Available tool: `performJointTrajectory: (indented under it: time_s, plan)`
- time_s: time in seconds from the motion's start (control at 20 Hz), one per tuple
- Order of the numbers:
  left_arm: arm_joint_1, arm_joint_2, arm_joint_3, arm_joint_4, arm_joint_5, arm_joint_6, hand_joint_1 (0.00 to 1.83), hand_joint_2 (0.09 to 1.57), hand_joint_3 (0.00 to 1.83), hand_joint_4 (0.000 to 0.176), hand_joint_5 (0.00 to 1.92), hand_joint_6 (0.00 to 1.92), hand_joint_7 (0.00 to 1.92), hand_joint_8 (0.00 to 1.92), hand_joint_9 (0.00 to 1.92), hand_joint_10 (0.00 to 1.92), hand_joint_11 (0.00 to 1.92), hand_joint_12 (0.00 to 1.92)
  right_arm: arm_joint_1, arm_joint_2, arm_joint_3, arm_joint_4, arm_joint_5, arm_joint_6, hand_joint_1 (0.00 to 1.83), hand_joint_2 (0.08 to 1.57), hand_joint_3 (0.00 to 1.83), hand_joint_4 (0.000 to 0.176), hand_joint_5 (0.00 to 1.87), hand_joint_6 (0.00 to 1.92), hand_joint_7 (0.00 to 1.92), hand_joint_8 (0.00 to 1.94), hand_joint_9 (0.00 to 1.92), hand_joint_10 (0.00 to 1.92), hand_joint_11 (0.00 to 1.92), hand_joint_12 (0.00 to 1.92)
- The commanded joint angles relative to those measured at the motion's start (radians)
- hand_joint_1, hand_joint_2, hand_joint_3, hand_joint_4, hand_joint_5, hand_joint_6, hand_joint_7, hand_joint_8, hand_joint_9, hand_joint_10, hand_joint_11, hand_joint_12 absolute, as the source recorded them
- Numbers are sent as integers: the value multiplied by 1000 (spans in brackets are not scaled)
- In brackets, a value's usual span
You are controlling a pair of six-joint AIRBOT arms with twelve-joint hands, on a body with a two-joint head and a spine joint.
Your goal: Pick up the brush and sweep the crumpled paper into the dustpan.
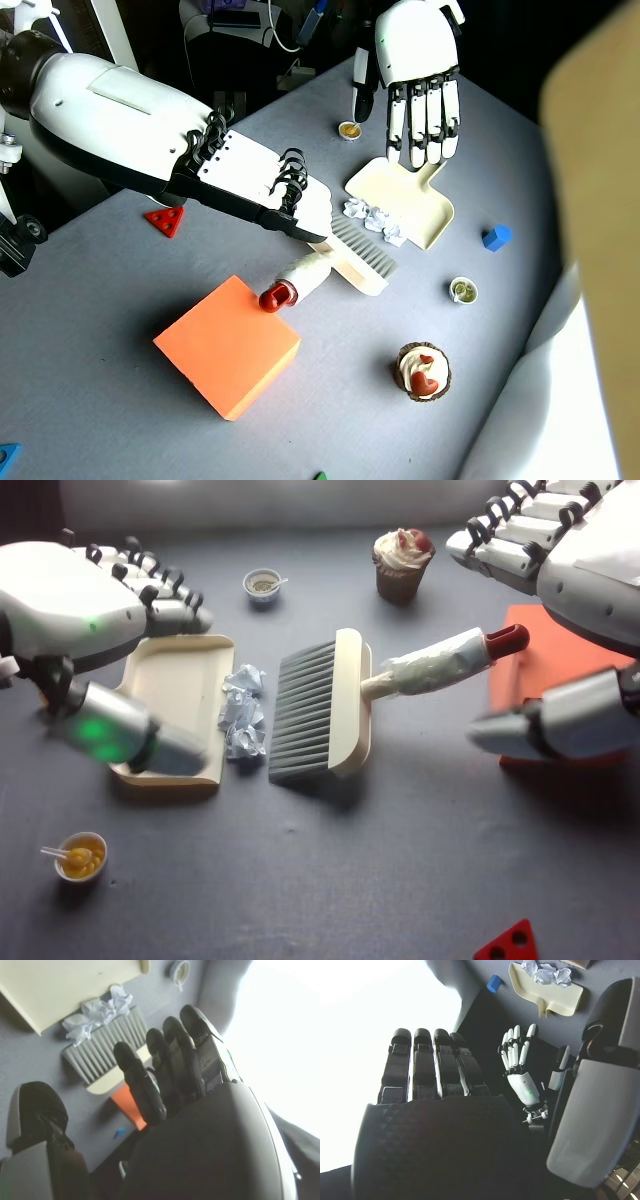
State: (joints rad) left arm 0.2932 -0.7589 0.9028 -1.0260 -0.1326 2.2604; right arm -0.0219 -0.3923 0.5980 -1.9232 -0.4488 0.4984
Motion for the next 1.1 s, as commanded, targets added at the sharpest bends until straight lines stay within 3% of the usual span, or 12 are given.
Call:
performJointTrajectory:
  time_s: [0.0, 0.15, 0.45, 0.55, 0.6, 0.7, 0.8, 0.95, 1.05]
  plan:
    - [-13, 1, 4, -16, -78, 32, 0, 877, 16, 0, 118, 0, 136, 2, 130, 5, 68, 68, 23, 11, -5, -46, -49, 0, 0, 905, 9, 0, 147, 0, 170, 3, 181, 5, 168, 60]
    - [-18, -1, -6, -151, -123, 174, 0, 844, 0, 0, 79, 0, 99, 0, 94, 0, 55, 58, 23, 11, -6, -50, -50, 0, 0, 912, 7, 0, 118, 0, 140, 0, 156, 0, 138, 43]
    - [-17, -16, 14, -267, -152, 330, 19, 837, 0, 0, 76, 1, 96, 1, 96, 3, 70, 60, 23, 11, -7, -52, -50, 0, 0, 908, 3, 0, 145, 10, 170, 11, 181, 10, 162, 48]
    - [-6, -38, 39, -277, -153, 344, 770, 861, 0, 0, 4, 0, 11, 0, 17, 1, 37, 43, 23, 11, -7, -56, -50, 0, 0, 918, 8, 0, 117, 2, 131, 0, 138, 0, 121, 28]
    - [-3, -50, 54, -271, -151, 344, 919, 861, 0, 0, 0, 0, 0, 0, 0, 0, 19, 34, 23, 11, -10, -67, -55, 2, 0, 916, 5, 0, 138, 9, 149, 7, 157, 8, 137, 34]
    - [7, -72, 83, -195, -148, 288, 939, 892, 10, 0, 0, 0, 0, 0, 0, 0, 17, 32, 23, 11, -13, -78, -60, 9, 0, 917, 3, 0, 132, 10, 143, 8, 151, 7, 134, 30]
    - [26, -89, 111, -88, -144, 175, 914, 909, 13, 0, 0, 0, 0, 0, 0, 0, 14, 30, 23, 11, -13, -78, -60, 12, 0, 920, 4, 0, 141, 11, 143, 6, 154, 7, 134, 29]
    - [65, -107, 135, 2, -161, 77, 879, 954, 23, 0, 0, 0, 0, 0, 0, 0, 29, 37, 23, 11, -13, -79, -61, 12, 0, 919, 2, 0, 136, 6, 146, 5, 154, 5, 126, 24]
    - [99, -112, 142, 74, -203, -24, 854, 972, 22, 19, 15, 5, 0, 0, 0, 0, 14, 31, 23, 11, -13, -79, -61, 12, 0, 922, 3, 0, 135, 5, 141, 3, 151, 3, 124, 22]
